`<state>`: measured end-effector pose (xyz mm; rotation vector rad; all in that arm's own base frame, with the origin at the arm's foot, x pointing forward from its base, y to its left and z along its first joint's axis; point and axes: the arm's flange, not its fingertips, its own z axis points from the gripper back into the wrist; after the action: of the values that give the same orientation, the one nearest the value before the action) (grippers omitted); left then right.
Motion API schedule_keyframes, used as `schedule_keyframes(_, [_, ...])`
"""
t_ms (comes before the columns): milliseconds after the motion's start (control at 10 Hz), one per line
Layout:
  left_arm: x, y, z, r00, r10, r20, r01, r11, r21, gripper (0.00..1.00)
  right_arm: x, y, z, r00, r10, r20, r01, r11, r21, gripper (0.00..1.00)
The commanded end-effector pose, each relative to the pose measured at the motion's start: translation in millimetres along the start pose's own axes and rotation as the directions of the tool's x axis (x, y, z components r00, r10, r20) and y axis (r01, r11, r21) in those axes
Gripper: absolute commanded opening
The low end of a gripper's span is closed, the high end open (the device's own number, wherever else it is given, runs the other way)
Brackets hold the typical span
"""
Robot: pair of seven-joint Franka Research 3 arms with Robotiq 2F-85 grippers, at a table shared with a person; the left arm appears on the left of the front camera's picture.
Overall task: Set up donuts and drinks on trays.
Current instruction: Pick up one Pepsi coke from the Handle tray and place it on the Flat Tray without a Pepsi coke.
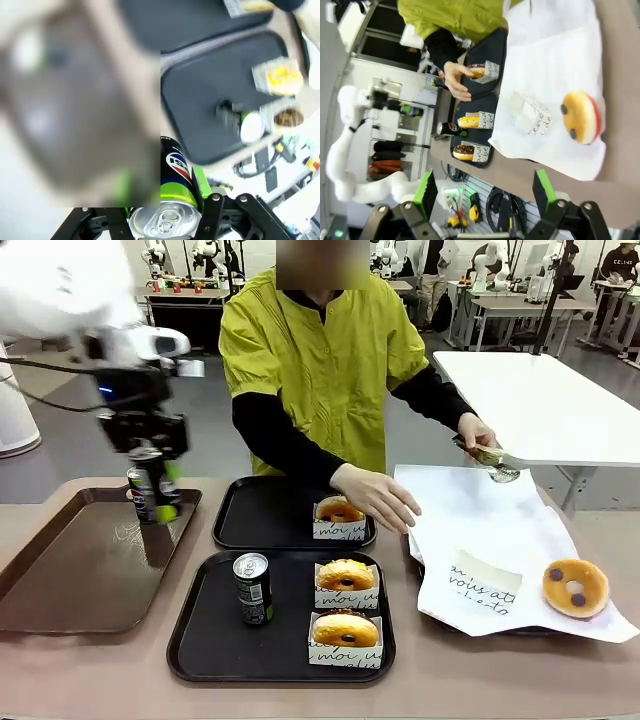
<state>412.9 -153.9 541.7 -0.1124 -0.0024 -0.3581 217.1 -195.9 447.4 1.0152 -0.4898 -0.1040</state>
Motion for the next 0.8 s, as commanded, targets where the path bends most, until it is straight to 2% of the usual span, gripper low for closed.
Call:
schedule_keyframes(0, [-43.3,13.2,13.6,1.0,0.0,0.023,0.0,1.0,0.002,0.58,-0.3,-0.1,-0.3,1.0,0.009,0.005,-0.009,1.0,0.008,1.0])
schedule_keyframes(200, [-30.5,20.7,12.9,0.999,0.031,0.012,-0.031,0.999,0.016,0.58,-0.3,-0.1,-0.3,1.0,0.009,0.005,-0.009,1.0,0.008,1.0])
schedule_keyframes(300, [-37.5,21.3,13.1,0.998,0.058,0.031,-0.058,0.998,0.023,0.58,-0.3,-0.1,-0.3,1.0,0.009,0.005,-0.009,1.0,0.008,1.0])
schedule_keyframes(400, [-53.1,17.3,23.2,1.0,0.031,0.001,-0.031,1.0,-0.001,0.58,-0.3,-0.1,-0.3,1.0,0.009,0.005,-0.009,1.0,0.008,1.0])
schedule_keyframes(700, [-53.1,17.3,23.2,1.0,0.031,0.001,-0.031,1.0,-0.001,0.58,-0.3,-0.1,-0.3,1.0,0.009,0.005,-0.009,1.0,0.008,1.0])
